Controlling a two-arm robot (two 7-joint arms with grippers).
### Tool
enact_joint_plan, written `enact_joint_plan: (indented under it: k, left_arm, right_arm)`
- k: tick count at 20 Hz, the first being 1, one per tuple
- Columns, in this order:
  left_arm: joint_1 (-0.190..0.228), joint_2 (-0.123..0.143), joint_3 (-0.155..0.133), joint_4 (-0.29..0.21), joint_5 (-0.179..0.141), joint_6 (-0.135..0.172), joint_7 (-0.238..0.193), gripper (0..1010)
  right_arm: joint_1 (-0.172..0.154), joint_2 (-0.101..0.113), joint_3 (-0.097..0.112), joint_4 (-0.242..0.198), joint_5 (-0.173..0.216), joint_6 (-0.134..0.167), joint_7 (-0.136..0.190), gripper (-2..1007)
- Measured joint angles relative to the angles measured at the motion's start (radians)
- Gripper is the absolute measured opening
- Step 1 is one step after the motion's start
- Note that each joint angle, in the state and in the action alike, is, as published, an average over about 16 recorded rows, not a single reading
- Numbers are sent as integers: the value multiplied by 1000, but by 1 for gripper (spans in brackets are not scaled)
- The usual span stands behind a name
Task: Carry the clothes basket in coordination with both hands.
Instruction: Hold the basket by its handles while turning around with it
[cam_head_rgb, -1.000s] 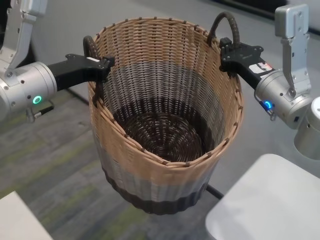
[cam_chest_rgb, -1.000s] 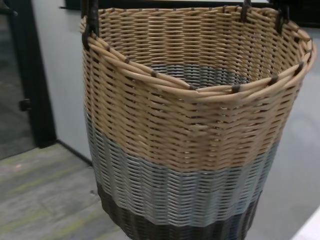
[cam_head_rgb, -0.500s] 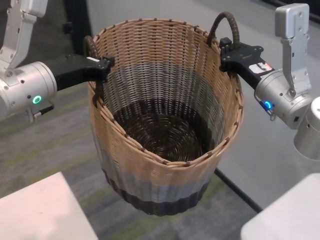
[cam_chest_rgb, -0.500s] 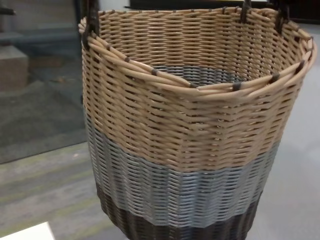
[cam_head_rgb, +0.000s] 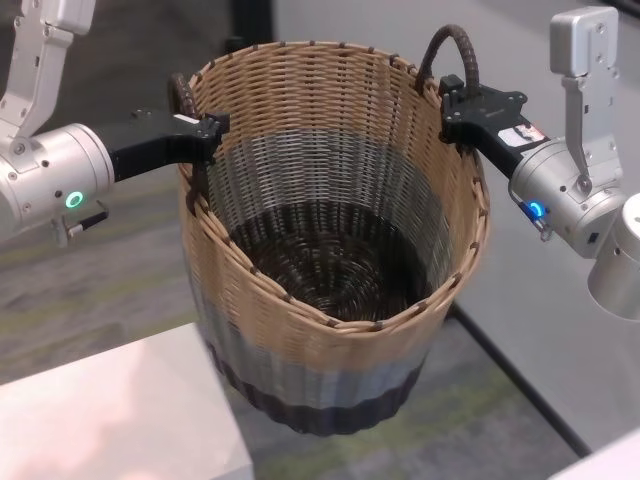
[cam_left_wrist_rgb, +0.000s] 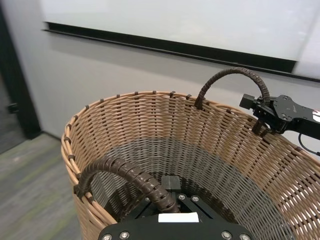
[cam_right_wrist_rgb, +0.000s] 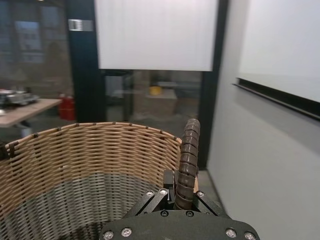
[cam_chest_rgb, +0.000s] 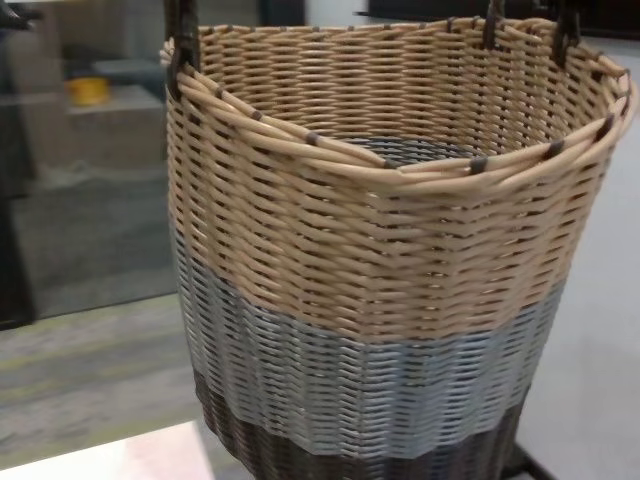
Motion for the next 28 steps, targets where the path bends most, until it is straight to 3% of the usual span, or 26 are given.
enact_joint_plan:
  k: [28]
  left_arm:
    - [0, 0, 0, 0, 0, 0, 0, 0]
  right_arm:
    - [0, 0, 0, 0, 0, 0, 0, 25]
